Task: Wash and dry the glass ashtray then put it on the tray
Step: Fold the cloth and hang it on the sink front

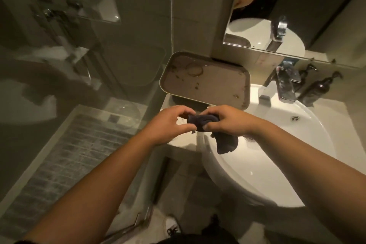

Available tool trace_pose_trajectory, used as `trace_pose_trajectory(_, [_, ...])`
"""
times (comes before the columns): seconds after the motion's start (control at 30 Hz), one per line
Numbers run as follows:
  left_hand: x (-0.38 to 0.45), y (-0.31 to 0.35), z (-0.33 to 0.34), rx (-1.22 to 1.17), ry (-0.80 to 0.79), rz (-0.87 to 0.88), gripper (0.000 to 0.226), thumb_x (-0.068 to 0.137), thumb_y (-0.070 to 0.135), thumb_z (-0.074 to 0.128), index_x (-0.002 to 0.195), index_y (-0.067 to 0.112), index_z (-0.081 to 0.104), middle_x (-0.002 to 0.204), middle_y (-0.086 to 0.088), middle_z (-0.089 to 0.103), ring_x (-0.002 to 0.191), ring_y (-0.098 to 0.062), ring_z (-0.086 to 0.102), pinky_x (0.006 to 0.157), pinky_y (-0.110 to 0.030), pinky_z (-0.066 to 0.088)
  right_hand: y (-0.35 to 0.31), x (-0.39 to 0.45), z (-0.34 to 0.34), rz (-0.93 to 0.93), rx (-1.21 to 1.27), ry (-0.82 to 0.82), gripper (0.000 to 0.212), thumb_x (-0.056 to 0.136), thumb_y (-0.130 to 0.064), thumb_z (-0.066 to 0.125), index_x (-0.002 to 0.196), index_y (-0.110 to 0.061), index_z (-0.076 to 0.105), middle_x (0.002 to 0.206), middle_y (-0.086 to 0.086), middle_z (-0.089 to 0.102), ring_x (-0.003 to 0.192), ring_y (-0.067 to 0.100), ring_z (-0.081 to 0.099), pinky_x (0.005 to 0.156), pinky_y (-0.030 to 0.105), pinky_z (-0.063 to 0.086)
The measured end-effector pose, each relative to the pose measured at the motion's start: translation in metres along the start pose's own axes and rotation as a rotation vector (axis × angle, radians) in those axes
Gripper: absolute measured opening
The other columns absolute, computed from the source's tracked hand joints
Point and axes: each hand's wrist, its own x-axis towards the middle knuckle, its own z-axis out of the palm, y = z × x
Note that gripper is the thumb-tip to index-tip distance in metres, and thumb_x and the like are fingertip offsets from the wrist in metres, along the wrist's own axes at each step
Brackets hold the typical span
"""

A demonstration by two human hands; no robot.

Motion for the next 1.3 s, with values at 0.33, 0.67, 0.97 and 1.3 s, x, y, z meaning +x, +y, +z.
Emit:
trace_pose_trajectory(0.33, [-0.012,0.077,0.051,0.104,-0.11,0.202,0.016,0.094,0.023,0.059,0.11,0.026,0.059,0.113,0.007,0.063,0.108,-0.012,0.054,0.072,-0.015,0.043,0.057,-0.141,-0.008,0.306,0.596,0.02,0.035,0.095,-0.043,0.048,0.106,-0.014,0.065,0.097,0.004,0.074,0.092,0.02,0.07,0.087,0.032,0.055])
trace_pose_trajectory(0.67, [-0.04,0.143,0.127,0.256,-0.205,0.458,0.025,0.086,0.025,0.058,0.109,0.02,0.066,0.109,0.003,0.066,0.097,-0.014,0.058,0.083,-0.027,0.049,0.107,-0.243,-0.011,0.372,0.288,0.152,0.018,0.088,-0.028,0.069,0.103,-0.018,0.071,0.096,-0.001,0.073,0.087,0.011,0.068,0.073,0.021,0.055])
trace_pose_trajectory(0.97, [-0.083,0.159,0.184,0.442,-0.156,0.619,0.014,0.079,0.018,0.065,0.094,0.015,0.064,0.112,-0.002,0.068,0.098,-0.025,0.062,0.081,-0.043,0.052,0.119,-0.291,-0.005,0.426,-0.206,0.222,0.027,0.08,-0.039,0.075,0.091,-0.017,0.063,0.08,-0.001,0.063,0.074,0.015,0.059,0.066,0.023,0.049])
trace_pose_trajectory(1.3, [-0.109,0.163,0.178,0.156,-0.385,0.163,0.073,0.081,0.057,0.064,0.143,0.042,0.028,0.161,0.017,0.012,0.144,-0.008,0.023,0.111,-0.033,0.035,0.092,-0.294,0.015,0.072,-0.327,0.1,0.025,0.083,-0.013,0.067,0.073,-0.023,0.047,0.078,0.001,0.059,0.069,0.014,0.049,0.063,0.027,0.043])
